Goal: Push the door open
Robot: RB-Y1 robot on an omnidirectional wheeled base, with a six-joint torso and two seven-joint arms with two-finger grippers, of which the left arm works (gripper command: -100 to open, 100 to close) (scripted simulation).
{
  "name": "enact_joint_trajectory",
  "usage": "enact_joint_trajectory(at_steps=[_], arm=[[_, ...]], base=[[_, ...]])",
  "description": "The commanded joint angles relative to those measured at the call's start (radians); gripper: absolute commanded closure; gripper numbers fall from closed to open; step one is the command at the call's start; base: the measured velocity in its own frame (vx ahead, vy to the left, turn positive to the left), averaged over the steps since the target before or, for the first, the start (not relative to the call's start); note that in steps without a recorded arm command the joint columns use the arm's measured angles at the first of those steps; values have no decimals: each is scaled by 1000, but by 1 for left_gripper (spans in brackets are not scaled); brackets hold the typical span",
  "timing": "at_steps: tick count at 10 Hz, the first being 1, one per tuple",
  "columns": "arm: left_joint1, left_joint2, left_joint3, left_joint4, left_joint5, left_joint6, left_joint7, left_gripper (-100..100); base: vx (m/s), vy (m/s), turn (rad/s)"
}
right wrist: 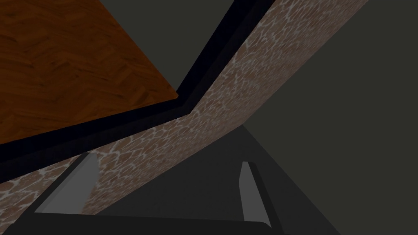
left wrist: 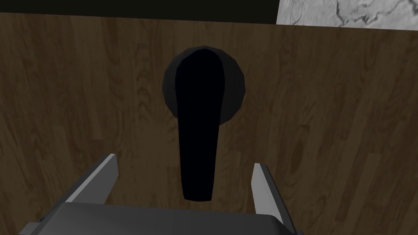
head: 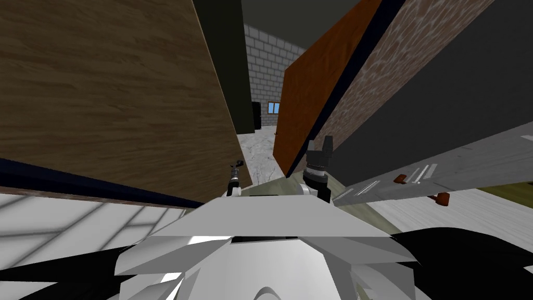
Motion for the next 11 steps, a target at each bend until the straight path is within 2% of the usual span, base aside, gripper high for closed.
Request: enact_joint_trajectory(at_steps=[1, 2, 3, 4, 9, 10, 11], arm=[[-1, -7, 3, 5, 2, -4, 0, -100], [-1, -13, 4, 7, 3, -5, 0, -100], [-2, -8, 4, 9, 2, -5, 1, -100], [-2, -8, 4, 9, 2, -5, 1, 100], [-2, -8, 4, 9, 2, -5, 1, 100], [1, 2, 10, 14, 8, -4, 4, 100], [2, 4, 11, 15, 9, -4, 5, 100]], base=[[193, 53, -31], [190, 43, -26], [79, 20, -6], [-10, -2, 5], [-14, -3, 0], [124, 4, 47], [199, -32, 51]])
